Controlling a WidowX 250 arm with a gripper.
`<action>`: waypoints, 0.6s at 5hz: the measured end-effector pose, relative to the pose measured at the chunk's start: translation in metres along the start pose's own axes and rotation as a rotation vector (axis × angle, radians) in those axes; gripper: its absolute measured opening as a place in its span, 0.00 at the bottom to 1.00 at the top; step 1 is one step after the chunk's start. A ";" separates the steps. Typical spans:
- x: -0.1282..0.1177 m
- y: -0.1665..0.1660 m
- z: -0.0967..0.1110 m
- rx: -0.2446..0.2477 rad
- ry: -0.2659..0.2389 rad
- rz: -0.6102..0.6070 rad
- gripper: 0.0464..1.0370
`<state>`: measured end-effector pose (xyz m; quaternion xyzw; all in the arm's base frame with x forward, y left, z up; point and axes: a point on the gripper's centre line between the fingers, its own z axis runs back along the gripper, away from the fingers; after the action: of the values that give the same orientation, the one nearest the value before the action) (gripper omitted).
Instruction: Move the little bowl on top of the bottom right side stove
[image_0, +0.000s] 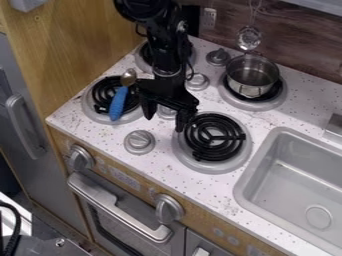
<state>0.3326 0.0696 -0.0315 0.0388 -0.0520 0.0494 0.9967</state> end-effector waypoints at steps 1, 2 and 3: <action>-0.009 -0.002 -0.012 -0.004 0.043 -0.004 0.96; 0.023 0.009 -0.012 0.015 -0.012 -0.001 0.96; 0.054 0.031 -0.020 0.038 -0.039 0.028 0.96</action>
<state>0.3850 0.1067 -0.0431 0.0581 -0.0708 0.0635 0.9938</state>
